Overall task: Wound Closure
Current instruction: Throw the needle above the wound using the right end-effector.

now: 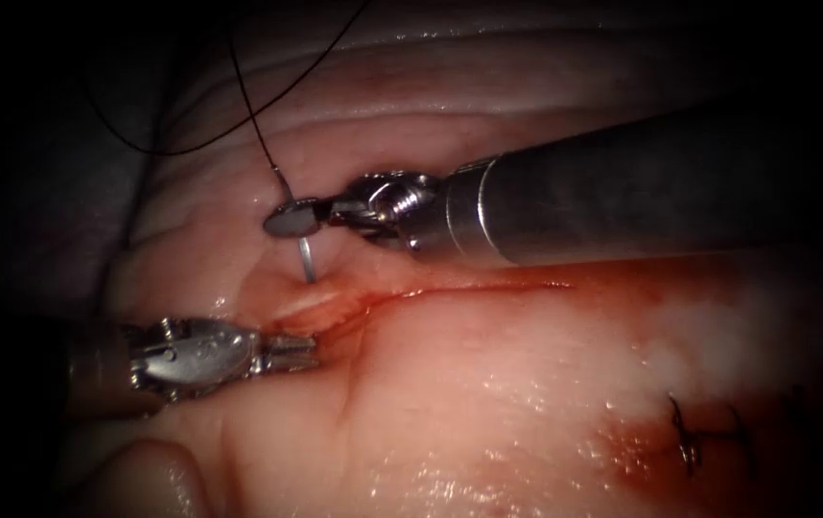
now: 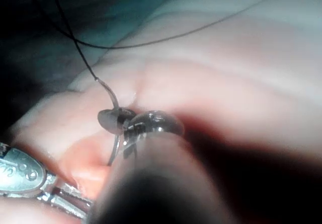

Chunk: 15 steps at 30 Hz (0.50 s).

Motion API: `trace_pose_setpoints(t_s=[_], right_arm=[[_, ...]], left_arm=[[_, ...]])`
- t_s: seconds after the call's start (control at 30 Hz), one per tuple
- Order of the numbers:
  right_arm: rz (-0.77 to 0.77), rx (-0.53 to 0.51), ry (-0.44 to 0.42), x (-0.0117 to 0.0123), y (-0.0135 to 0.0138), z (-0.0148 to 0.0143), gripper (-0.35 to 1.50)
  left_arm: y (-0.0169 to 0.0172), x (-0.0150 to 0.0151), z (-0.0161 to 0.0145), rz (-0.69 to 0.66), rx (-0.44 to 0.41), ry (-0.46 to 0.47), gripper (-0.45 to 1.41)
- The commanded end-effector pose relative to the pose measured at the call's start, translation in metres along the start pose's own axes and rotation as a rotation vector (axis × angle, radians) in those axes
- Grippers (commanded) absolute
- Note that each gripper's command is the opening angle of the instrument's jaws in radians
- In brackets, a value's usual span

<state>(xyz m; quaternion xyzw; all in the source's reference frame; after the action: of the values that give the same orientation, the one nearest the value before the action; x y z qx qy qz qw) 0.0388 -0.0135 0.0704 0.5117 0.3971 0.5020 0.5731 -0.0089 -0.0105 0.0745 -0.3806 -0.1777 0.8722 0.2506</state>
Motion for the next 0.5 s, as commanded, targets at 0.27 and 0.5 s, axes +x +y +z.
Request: trace_pose_setpoints(t_s=[0.27,0.5], right_arm=[[0.026,-0.043,-0.010,-0.0022,-0.0016,0.0005,-0.35],[-0.170,-0.023,0.147,0.0014,-0.0015,0.0005,0.49]], left_arm=[[-0.0002,-0.0002,0.0003,0.000,-0.002,-0.001,-0.03],[0.0000,0.0000,0.0002,-0.002,-0.002,-0.001,-0.03]])
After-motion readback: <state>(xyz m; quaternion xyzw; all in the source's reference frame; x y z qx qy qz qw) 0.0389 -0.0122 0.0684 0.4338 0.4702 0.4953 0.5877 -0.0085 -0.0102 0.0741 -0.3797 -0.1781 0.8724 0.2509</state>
